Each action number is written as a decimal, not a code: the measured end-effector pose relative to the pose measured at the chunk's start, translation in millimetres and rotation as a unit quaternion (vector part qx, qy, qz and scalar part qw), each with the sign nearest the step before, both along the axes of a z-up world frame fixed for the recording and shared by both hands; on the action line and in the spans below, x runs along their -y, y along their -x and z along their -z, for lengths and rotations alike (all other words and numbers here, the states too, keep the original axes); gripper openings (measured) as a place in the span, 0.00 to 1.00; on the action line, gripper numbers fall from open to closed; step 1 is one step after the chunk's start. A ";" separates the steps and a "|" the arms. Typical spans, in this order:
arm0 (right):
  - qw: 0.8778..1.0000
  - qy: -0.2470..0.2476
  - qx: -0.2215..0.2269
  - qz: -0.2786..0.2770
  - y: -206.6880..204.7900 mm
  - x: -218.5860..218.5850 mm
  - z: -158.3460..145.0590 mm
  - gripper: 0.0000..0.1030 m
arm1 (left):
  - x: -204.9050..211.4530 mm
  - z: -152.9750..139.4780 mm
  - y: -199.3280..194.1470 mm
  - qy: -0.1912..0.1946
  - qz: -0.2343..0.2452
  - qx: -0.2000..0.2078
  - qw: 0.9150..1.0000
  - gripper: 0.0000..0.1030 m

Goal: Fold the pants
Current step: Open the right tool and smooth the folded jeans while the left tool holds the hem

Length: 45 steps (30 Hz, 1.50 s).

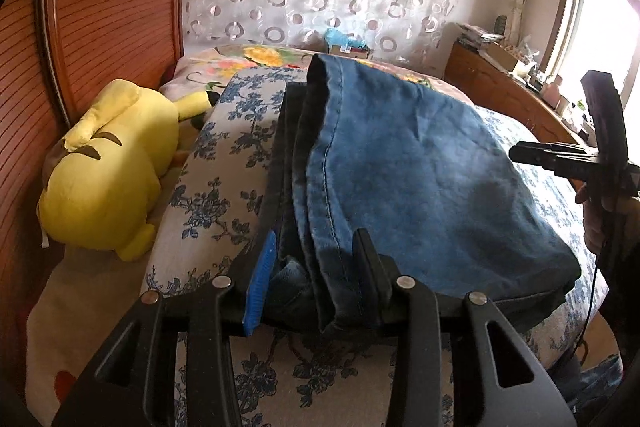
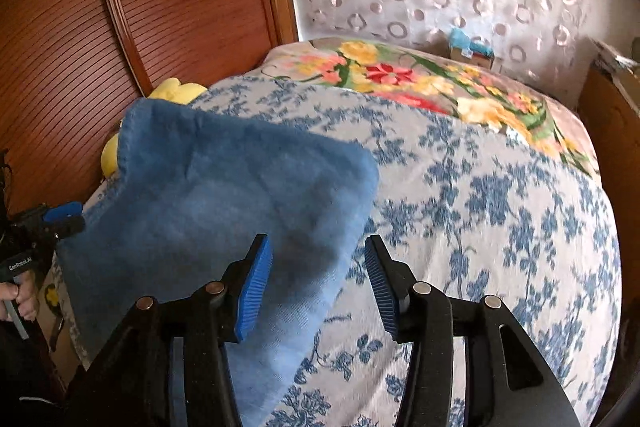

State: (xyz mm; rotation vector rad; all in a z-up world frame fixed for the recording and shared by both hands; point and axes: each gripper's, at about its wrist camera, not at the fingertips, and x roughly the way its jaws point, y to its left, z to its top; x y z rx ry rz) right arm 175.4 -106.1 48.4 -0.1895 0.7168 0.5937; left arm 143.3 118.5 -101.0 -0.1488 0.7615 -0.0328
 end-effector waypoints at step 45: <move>0.996 -0.053 -0.064 0.026 77.6 22.0 37.2 0.49 | 57.8 -35.0 8.1 -0.009 0.068 0.038 0.997 0.55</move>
